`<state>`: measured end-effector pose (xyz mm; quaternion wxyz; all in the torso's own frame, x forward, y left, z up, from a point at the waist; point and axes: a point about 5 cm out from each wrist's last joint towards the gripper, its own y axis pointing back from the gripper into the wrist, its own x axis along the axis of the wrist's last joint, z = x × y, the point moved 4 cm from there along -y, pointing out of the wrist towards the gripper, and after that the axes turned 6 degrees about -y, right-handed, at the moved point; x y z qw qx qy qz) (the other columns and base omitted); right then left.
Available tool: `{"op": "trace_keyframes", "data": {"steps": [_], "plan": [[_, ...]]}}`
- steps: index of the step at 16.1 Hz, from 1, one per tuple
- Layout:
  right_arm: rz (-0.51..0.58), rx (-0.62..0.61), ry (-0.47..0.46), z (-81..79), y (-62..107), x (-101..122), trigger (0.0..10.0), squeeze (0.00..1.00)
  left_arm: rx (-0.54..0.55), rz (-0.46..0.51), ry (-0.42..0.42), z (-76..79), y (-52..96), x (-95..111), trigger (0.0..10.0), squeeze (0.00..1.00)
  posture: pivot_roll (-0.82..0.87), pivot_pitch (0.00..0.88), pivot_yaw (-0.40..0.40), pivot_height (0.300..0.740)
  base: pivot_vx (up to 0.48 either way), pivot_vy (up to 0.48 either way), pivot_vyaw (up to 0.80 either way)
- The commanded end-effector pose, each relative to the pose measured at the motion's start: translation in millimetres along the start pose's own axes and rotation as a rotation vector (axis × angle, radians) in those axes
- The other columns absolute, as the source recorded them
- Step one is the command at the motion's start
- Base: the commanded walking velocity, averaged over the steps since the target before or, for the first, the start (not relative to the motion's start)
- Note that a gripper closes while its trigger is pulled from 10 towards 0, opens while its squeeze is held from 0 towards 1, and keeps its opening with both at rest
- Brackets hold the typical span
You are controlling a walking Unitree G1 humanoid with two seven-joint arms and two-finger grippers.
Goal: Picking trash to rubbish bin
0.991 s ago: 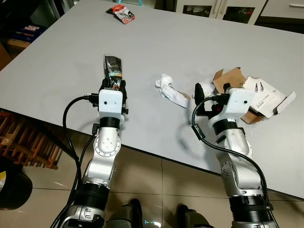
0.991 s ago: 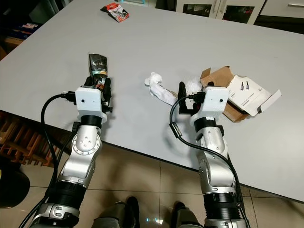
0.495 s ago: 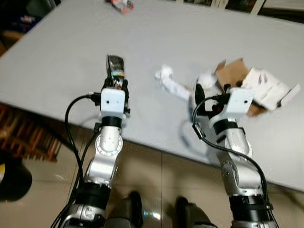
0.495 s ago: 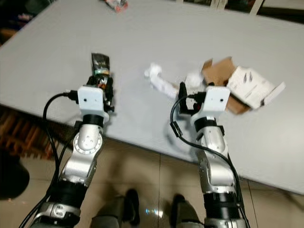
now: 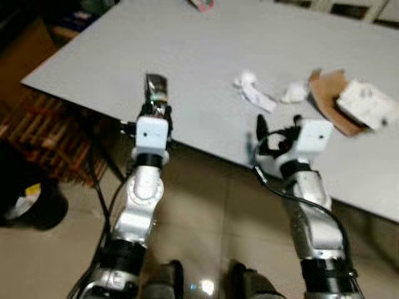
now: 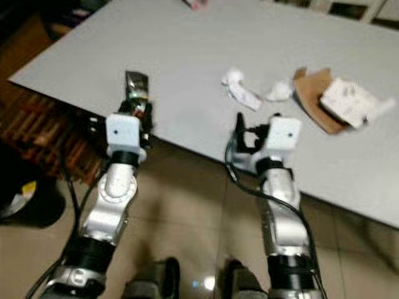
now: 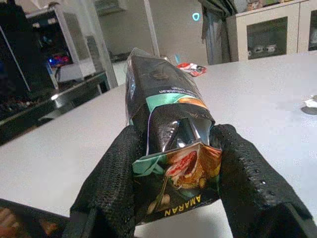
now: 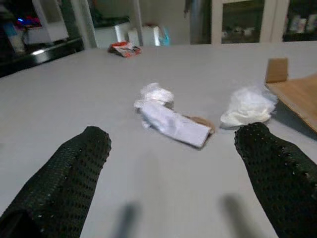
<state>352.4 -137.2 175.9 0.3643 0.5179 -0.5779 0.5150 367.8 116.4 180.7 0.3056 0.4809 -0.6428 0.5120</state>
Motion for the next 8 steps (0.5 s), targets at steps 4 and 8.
{"op": "trace_keyframes", "data": {"steps": [4, 8], "plan": [[-0.008, -0.002, -0.003, 1.7, 1.0, -1.1, 10.0, 0.00, -0.001, -0.002, 0.002, 0.6, 0.6, 0.5, 10.0, 0.00, -0.02, 0.235, 0.037, 0.740, 0.000, 0.000, 0.00], [-0.006, -0.001, -0.003, 0.8, 0.8, -1.3, 10.0, 0.00, -0.004, 0.005, 0.005, 0.9, 0.5, 1.9, 10.0, 0.00, -0.02, 0.230, 0.040, 0.740, -0.192, 0.000, 0.00]]}}
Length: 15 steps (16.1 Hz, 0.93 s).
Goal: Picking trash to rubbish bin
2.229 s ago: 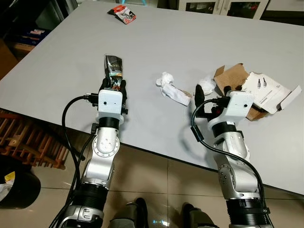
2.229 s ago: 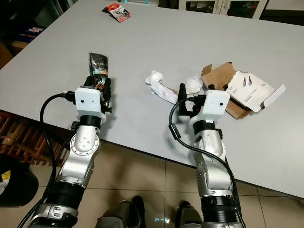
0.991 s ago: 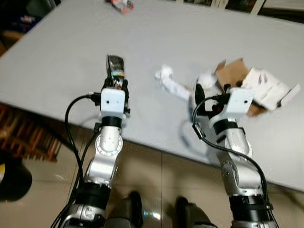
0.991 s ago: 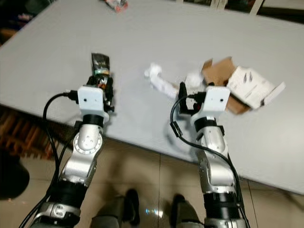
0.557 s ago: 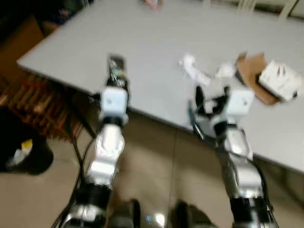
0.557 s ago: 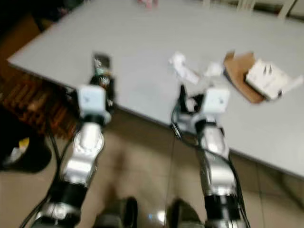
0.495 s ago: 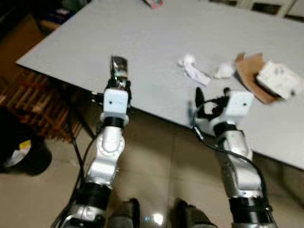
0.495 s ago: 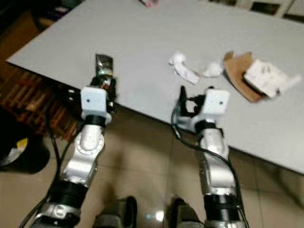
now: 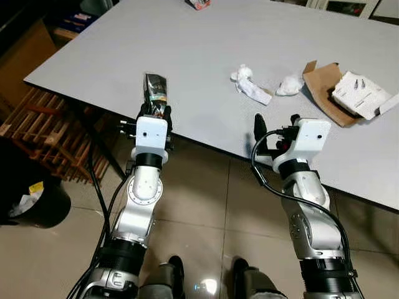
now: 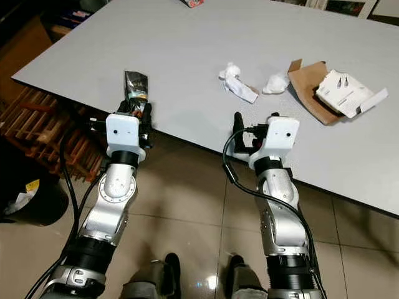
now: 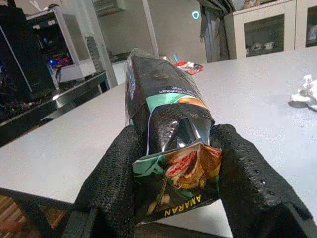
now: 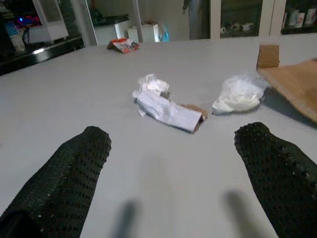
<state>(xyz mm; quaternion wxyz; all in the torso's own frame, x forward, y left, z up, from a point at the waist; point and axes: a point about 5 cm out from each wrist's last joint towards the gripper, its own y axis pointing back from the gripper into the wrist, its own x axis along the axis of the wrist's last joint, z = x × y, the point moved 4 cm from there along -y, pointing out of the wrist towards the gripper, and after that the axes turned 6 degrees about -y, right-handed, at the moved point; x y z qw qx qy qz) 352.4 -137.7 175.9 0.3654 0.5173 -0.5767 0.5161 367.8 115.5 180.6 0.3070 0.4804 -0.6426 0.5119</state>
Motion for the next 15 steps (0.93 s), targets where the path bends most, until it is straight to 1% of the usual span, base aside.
{"op": "trace_keyframes", "data": {"steps": [1, 5, 15], "plan": [[-0.005, 0.000, -0.006, -0.1, 0.8, -1.4, 10.0, 0.00, -0.004, 0.006, 0.003, 0.2, 0.6, 1.7, 10.0, 0.00, -0.02, 0.227, 0.042, 0.740, -0.255, 0.000, 0.00], [0.032, 0.000, 0.004, 1.2, -0.8, 8.1, 10.0, 0.00, -0.005, 0.018, 0.006, 0.9, -0.2, 4.9, 10.0, 0.00, -0.03, 0.219, 0.041, 0.740, -0.258, 0.000, 0.00], [0.015, 0.011, 0.009, -0.1, 0.4, 4.9, 10.0, 0.00, -0.001, 0.021, 0.007, 0.8, -0.2, 6.5, 10.0, 0.00, -0.03, 0.235, 0.036, 0.740, -0.257, 0.000, 0.00]]}}
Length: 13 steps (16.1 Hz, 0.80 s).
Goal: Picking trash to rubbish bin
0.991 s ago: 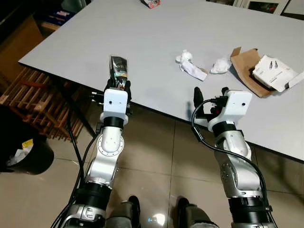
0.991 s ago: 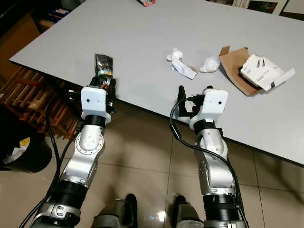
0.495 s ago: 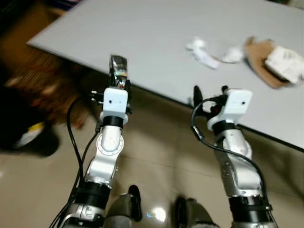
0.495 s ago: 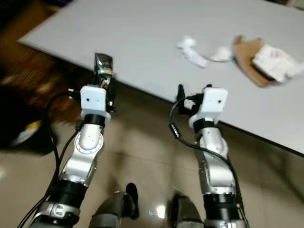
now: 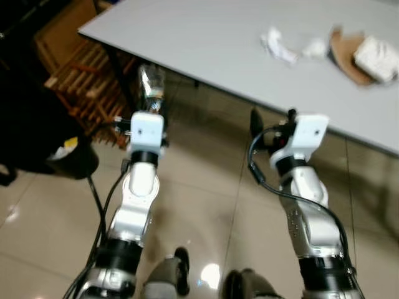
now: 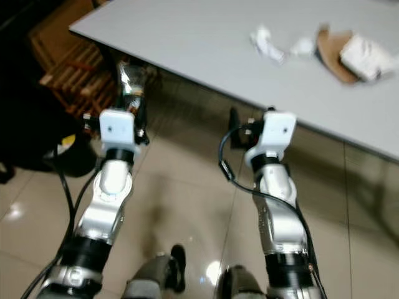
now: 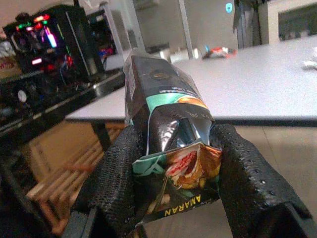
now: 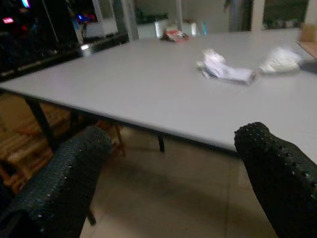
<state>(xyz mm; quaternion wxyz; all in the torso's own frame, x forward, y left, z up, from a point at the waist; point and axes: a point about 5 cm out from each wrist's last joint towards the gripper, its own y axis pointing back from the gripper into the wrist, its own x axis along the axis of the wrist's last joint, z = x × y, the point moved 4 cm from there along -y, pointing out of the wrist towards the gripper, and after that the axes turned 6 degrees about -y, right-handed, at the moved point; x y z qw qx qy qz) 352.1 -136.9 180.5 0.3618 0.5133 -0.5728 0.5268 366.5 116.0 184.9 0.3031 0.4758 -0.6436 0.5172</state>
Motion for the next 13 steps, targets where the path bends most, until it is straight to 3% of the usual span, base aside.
{"op": "trace_keyframes", "data": {"steps": [1, 7, 13], "plan": [[0.001, -0.004, -0.004, 1.4, 1.4, 0, 10.0, 0.00, -0.008, 0.006, 0.003, 2.7, 0.2, 2, 10.0, 0.00, -0.02, 0.235, 0.035, 0.740, -0.259, 0.000, 0.00], [-0.019, 0.008, 0.008, -0.9, 2.2, -4, 10.0, 0.00, -0.005, -0.007, -0.003, 0.8, 1.4, -1, 10.0, 0.00, -0.02, 0.241, 0.035, 0.740, -0.259, 0.000, 0.00], [-0.039, 0.025, 0.041, -3.6, 3.4, -8, 10.0, 0.00, -0.020, -0.052, 0.006, 4.6, 3.5, -10, 10.0, 0.00, -0.02, 0.243, 0.037, 0.740, 0.000, 0.000, 0.78]]}}
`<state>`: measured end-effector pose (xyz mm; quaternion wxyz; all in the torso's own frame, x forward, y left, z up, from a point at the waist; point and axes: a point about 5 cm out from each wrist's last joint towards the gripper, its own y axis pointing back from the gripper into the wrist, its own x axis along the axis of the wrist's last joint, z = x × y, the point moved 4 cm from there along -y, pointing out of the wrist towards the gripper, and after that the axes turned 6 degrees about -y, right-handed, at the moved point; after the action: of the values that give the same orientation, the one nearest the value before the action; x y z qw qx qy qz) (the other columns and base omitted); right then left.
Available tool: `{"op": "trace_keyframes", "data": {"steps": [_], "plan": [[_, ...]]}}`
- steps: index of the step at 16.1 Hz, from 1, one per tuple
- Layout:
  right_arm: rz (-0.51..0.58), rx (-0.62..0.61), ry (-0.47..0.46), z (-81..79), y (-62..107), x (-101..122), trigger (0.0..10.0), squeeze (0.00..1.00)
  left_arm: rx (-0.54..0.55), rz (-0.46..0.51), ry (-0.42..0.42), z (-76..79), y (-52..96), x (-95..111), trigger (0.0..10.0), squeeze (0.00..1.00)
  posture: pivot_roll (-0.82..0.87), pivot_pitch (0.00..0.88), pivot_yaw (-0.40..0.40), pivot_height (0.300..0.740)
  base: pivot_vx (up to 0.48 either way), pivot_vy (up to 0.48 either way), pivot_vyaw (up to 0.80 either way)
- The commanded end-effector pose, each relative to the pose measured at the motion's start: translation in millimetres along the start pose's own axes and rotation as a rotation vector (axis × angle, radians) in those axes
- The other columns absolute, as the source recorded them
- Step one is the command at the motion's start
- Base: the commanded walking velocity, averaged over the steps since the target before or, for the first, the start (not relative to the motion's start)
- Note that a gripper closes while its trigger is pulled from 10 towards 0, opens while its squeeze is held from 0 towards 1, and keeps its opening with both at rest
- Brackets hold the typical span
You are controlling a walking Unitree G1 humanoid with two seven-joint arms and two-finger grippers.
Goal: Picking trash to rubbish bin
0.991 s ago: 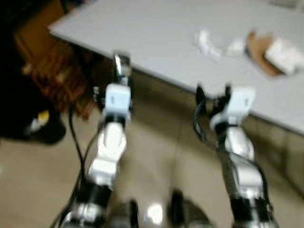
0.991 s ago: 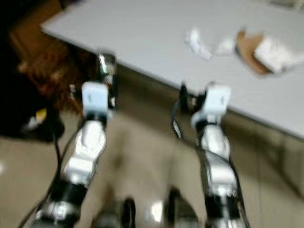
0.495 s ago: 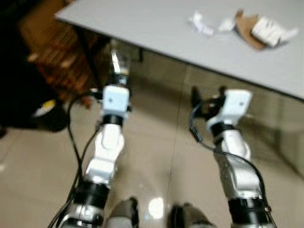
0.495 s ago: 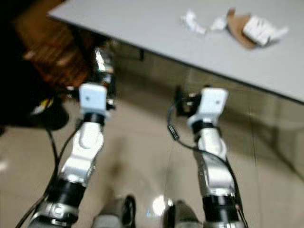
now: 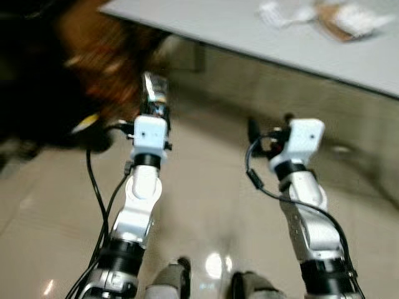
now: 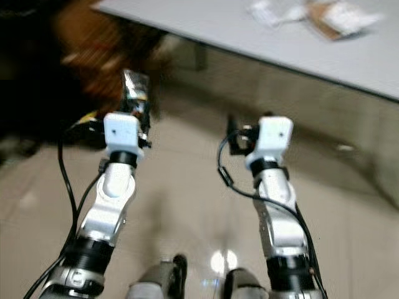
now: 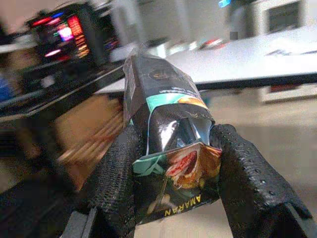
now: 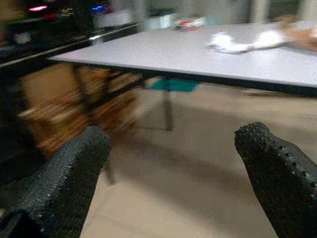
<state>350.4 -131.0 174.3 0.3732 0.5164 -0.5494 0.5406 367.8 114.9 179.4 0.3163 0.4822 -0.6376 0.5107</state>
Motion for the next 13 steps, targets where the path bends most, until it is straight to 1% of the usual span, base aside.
{"op": "trace_keyframes", "data": {"steps": [1, 13], "plan": [[-0.012, -0.005, 0.000, 0.9, 0.8, -2.0, 10.0, 0.00, -0.012, -0.025, 0.001, 2.2, 2.6, -5.4, 10.0, 0.00, -0.02, 0.244, 0.038, 0.740, 0.000, 0.000, 0.80], [-0.035, 0.009, 0.000, -1.9, 0.9, -7.5, 10.0, 0.00, -0.024, -0.024, 0.020, 4.2, 2.9, -5.1, 10.0, 0.00, -0.02, 0.233, 0.041, 0.740, 0.000, 0.000, 0.80]]}}
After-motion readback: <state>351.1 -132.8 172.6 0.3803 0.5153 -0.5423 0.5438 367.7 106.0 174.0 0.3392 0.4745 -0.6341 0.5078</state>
